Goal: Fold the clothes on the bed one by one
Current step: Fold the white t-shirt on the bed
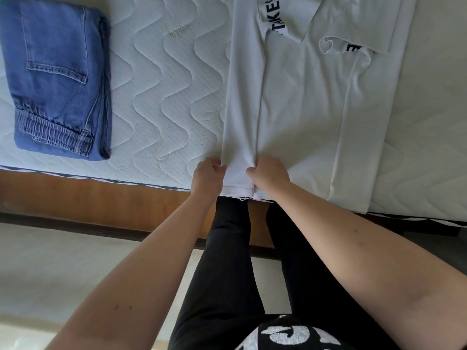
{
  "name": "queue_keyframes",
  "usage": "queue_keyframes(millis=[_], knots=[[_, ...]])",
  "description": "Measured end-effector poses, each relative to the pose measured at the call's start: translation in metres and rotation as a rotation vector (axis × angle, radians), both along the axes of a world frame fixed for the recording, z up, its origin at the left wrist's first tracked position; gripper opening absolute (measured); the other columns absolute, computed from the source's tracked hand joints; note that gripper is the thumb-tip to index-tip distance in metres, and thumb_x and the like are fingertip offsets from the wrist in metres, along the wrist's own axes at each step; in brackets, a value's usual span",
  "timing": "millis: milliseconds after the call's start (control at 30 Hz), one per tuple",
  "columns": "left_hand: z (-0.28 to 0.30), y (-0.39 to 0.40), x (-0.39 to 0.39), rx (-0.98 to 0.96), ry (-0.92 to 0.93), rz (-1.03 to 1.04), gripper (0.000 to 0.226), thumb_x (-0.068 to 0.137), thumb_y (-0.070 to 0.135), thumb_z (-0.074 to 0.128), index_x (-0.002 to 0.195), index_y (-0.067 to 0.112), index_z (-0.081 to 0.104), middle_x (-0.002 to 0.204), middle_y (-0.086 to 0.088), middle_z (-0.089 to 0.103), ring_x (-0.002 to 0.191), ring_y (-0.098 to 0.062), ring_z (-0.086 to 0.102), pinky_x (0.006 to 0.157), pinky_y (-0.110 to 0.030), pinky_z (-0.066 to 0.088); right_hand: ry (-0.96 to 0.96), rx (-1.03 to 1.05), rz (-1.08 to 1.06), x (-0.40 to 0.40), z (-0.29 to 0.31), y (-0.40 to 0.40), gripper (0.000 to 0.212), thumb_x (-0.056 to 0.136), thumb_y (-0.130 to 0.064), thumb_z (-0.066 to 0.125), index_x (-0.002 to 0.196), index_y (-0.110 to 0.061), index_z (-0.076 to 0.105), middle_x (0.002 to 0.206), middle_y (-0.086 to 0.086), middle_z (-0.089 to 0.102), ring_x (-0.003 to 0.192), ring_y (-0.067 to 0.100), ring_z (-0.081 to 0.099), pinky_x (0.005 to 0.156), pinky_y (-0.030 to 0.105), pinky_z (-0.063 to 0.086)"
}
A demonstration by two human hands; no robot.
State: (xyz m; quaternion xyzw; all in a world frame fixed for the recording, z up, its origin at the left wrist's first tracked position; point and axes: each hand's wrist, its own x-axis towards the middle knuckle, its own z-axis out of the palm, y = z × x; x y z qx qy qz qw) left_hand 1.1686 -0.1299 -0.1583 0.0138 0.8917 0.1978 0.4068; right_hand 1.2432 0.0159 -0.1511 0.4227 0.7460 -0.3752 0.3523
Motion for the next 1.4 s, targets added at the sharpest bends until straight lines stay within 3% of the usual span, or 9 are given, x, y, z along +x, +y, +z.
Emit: queue_keyframes(millis=[167,267,367,500,700,900,1067,1233,1400], knots=[[-0.002,0.001,0.003,-0.010,-0.013,-0.041,0.017,0.096,0.034,0.057,0.106,0.019,0.058,0.104,0.001,0.059,0.087,-0.016,0.057,0.072,-0.027,0.042,0.028,-0.082,0.000,0.005,0.001,0.001,0.020,0.086,-0.017,0.046,0.067,-0.012,0.048,0.058,0.000,0.059,0.059,0.020,0.054,0.046,0.025,0.029],[-0.003,-0.004,0.005,0.002,-0.054,0.020,0.017,0.100,0.031,0.051,0.111,0.018,0.051,0.098,0.000,0.062,0.075,-0.009,0.055,0.059,-0.025,0.041,0.039,-0.111,-0.026,0.008,0.006,-0.003,0.017,0.090,-0.021,0.047,0.081,-0.010,0.057,0.078,0.007,0.069,0.078,0.026,0.064,0.061,0.027,0.045],[-0.005,-0.008,0.009,0.027,-0.079,0.066,0.022,0.101,0.029,0.049,0.119,0.016,0.051,0.102,-0.002,0.063,0.079,-0.015,0.058,0.066,-0.030,0.044,0.002,-0.118,0.008,0.011,0.011,-0.009,0.032,0.091,-0.036,0.054,0.098,-0.007,0.067,0.093,0.010,0.071,0.091,0.027,0.066,0.077,0.030,0.051],[-0.008,-0.012,0.013,-0.012,-0.092,-0.071,0.021,0.098,0.027,0.054,0.113,0.013,0.055,0.094,0.004,0.058,0.089,-0.022,0.056,0.070,-0.030,0.038,-0.066,-0.158,-0.049,0.019,0.017,-0.015,0.026,0.092,-0.024,0.054,0.104,-0.004,0.067,0.096,0.011,0.073,0.089,0.028,0.070,0.086,0.035,0.056],[0.000,-0.013,0.014,-0.009,-0.052,-0.127,0.031,0.089,0.031,0.067,0.113,0.012,0.063,0.103,-0.001,0.068,0.095,-0.023,0.062,0.081,-0.036,0.051,-0.095,-0.095,-0.009,0.021,0.020,-0.016,0.035,0.096,-0.038,0.049,0.096,-0.007,0.064,0.085,0.004,0.068,0.079,0.025,0.067,0.075,0.030,0.054],[0.001,0.016,-0.020,0.132,0.140,0.008,0.023,0.096,0.032,0.056,0.114,0.018,0.061,0.100,0.003,0.065,0.091,-0.015,0.060,0.076,-0.027,0.043,0.238,0.125,-0.194,-0.007,0.003,0.021,0.034,0.095,-0.046,0.054,0.093,-0.014,0.065,0.090,0.003,0.068,0.088,0.021,0.061,0.077,0.030,0.048],[-0.008,0.068,-0.070,0.150,0.194,0.010,0.028,0.096,0.032,0.056,0.118,0.016,0.062,0.108,0.001,0.069,0.096,-0.015,0.059,0.077,-0.022,0.039,0.258,0.079,-0.173,-0.050,-0.009,0.045,0.037,0.091,-0.036,0.055,0.062,-0.013,0.056,0.069,0.011,0.068,0.076,0.030,0.066,0.072,0.031,0.051],[-0.012,0.107,-0.105,0.170,0.184,-0.020,0.032,0.091,0.035,0.064,0.116,0.014,0.062,0.102,0.004,0.068,0.094,-0.014,0.060,0.076,-0.023,0.041,0.273,0.183,-0.213,-0.050,-0.007,0.050,0.023,0.088,-0.030,0.059,0.069,-0.020,0.053,0.074,0.003,0.061,0.083,0.028,0.063,0.064,0.026,0.036],[-0.014,0.118,-0.108,0.201,0.181,0.013,0.032,0.090,0.034,0.067,0.114,0.015,0.058,0.094,0.010,0.061,0.089,-0.012,0.058,0.074,-0.023,0.043,0.252,0.130,-0.198,-0.029,-0.006,0.051,0.016,0.089,-0.034,0.064,0.079,-0.022,0.060,0.085,0.003,0.069,0.087,0.024,0.065,0.069,0.029,0.045]])
